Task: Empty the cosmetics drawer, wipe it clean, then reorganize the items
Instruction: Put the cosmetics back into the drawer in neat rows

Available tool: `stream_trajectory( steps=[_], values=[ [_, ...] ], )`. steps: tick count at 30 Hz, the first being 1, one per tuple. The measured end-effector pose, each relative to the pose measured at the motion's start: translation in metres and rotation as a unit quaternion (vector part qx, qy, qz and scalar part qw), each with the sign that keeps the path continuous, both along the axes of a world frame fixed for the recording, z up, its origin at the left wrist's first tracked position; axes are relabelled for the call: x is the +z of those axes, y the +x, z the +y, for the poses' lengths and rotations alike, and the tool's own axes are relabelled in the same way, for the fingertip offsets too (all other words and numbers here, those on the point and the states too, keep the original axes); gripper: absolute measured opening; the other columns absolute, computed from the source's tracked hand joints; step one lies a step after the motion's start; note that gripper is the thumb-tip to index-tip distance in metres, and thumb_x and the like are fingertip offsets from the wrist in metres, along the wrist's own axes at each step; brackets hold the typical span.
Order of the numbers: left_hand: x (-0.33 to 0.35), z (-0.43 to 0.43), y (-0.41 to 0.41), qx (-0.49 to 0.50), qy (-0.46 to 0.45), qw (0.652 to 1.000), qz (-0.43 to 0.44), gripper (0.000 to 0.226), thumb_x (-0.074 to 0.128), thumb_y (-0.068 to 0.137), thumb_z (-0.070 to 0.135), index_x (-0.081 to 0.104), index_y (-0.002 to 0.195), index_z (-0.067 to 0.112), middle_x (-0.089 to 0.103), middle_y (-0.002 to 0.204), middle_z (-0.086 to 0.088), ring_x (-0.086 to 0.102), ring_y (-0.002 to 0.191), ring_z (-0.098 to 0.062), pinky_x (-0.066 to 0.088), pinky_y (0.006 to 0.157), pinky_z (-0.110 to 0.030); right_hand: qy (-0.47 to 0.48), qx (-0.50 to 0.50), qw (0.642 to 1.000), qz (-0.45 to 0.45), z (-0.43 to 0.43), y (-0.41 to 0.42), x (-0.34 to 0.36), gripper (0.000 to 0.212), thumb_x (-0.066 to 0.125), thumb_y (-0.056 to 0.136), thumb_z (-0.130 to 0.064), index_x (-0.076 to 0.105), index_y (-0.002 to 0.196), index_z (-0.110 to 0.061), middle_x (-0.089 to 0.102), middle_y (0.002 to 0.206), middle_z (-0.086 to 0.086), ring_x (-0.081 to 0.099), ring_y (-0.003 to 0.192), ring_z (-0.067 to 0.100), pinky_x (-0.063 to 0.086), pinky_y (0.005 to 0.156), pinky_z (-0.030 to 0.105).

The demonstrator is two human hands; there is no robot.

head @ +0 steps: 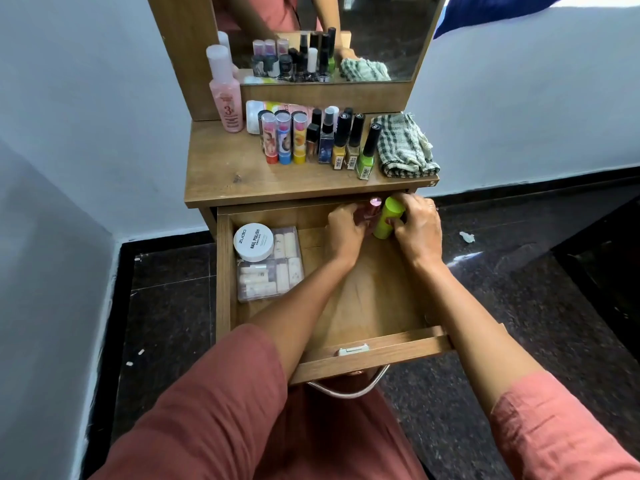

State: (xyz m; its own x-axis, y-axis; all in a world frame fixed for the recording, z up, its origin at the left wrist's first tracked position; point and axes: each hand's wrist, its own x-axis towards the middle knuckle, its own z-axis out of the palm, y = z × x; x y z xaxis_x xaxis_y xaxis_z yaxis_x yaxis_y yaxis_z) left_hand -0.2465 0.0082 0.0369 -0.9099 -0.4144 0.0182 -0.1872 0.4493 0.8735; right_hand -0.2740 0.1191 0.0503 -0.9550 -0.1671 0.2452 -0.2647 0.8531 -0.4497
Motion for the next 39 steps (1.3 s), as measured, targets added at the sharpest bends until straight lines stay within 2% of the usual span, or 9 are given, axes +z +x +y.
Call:
stream_trajectory(
  steps=[5, 11, 18, 21, 23, 27, 31, 35, 39],
  values=[
    [0.001, 0.001, -0.008, 0.027, 0.041, 0.999, -0.013, 0.035, 0.064, 0.079, -0.005, 0.063, 0.113, 0.000, 0.066, 0.113, -0.016, 0.063, 0.103, -0.024, 0.047, 0.092, -0.025, 0.005, -0.011, 1.000, 0.006, -0.005, -0.004, 0.001, 0.042, 0.059, 0.077, 0.000, 0.056, 0.119, -0.005, 0.060, 0.118, 0.015, 0.050, 0.112, 0.033, 0.039, 0.098, 0.040],
    [-0.005, 0.007, -0.007, 0.074, 0.042, 0.996, 0.007, 0.026, 0.057, 0.075, -0.014, 0.058, 0.099, -0.004, 0.064, 0.102, -0.019, 0.061, 0.095, -0.029, 0.046, 0.083, -0.029, 0.031, -0.010, 0.999, 0.010, -0.008, -0.002, 0.001, 0.044, 0.056, 0.078, 0.000, 0.053, 0.121, -0.005, 0.058, 0.121, 0.015, 0.051, 0.112, 0.034, 0.039, 0.097, 0.041],
    [-0.004, 0.011, -0.008, 0.090, 0.037, 0.995, -0.028, 0.023, 0.056, 0.077, -0.012, 0.059, 0.099, -0.004, 0.063, 0.105, -0.020, 0.059, 0.096, -0.029, 0.043, 0.078, -0.028, 0.029, -0.009, 1.000, 0.004, -0.002, 0.004, 0.005, 0.050, 0.063, 0.079, -0.004, 0.048, 0.127, -0.005, 0.053, 0.128, 0.014, 0.047, 0.120, 0.032, 0.037, 0.102, 0.038],
    [0.001, 0.010, 0.000, 0.084, 0.038, 0.996, -0.022, 0.019, 0.059, 0.077, -0.010, 0.060, 0.095, -0.003, 0.063, 0.102, -0.018, 0.060, 0.092, -0.027, 0.041, 0.073, -0.026, 0.007, -0.024, 0.998, 0.053, -0.002, 0.010, 0.014, 0.038, 0.062, 0.082, -0.009, 0.056, 0.120, -0.005, 0.058, 0.122, 0.013, 0.051, 0.115, 0.031, 0.039, 0.098, 0.035],
    [0.010, 0.010, 0.009, 0.062, 0.022, 0.998, -0.006, 0.015, 0.063, 0.078, -0.006, 0.061, 0.092, -0.001, 0.064, 0.098, -0.015, 0.059, 0.086, -0.020, 0.038, 0.067, -0.018, -0.045, -0.014, 0.995, 0.084, -0.005, 0.012, 0.026, 0.027, 0.061, 0.084, -0.010, 0.061, 0.110, -0.004, 0.063, 0.111, 0.014, 0.055, 0.107, 0.030, 0.043, 0.091, 0.034],
    [0.054, -0.002, 0.017, 0.010, -0.050, 0.992, 0.118, 0.010, 0.060, 0.083, -0.003, 0.061, 0.092, 0.001, 0.065, 0.095, -0.011, 0.058, 0.083, -0.014, 0.044, 0.067, -0.013, -0.162, 0.054, 0.979, 0.111, -0.023, 0.005, 0.063, 0.023, 0.063, 0.081, -0.003, 0.063, 0.104, 0.001, 0.064, 0.102, 0.018, 0.061, 0.093, 0.027, 0.049, 0.086, 0.030],
    [0.100, -0.024, -0.002, 0.024, -0.196, 0.951, 0.238, 0.026, 0.055, 0.084, -0.005, 0.062, 0.106, 0.007, 0.065, 0.107, -0.008, 0.057, 0.103, -0.019, 0.043, 0.088, -0.021, -0.195, 0.067, 0.974, 0.093, -0.043, -0.011, 0.092, 0.039, 0.065, 0.079, -0.001, 0.057, 0.118, -0.002, 0.060, 0.110, 0.016, 0.055, 0.090, 0.013, 0.046, 0.086, 0.020],
    [0.126, -0.038, -0.025, -0.024, -0.348, 0.920, 0.181, 0.037, 0.045, 0.093, 0.004, 0.051, 0.128, 0.011, 0.056, 0.130, -0.005, 0.043, 0.126, -0.021, 0.026, 0.106, -0.032, -0.166, 0.060, 0.983, 0.049, -0.052, -0.028, 0.104, 0.041, 0.067, 0.079, -0.005, 0.058, 0.120, -0.004, 0.061, 0.116, 0.014, 0.059, 0.104, 0.021, 0.046, 0.094, 0.025],
    [0.133, -0.046, -0.037, -0.053, -0.436, 0.895, 0.082, 0.024, 0.046, 0.094, 0.011, 0.063, 0.111, 0.008, 0.064, 0.114, -0.007, 0.041, 0.123, -0.025, 0.020, 0.106, -0.039, -0.147, 0.059, 0.987, 0.020, -0.053, -0.036, 0.106, 0.026, 0.066, 0.080, -0.009, 0.066, 0.106, -0.004, 0.066, 0.109, 0.014, 0.062, 0.093, 0.021, 0.045, 0.080, 0.019]
  ],
)
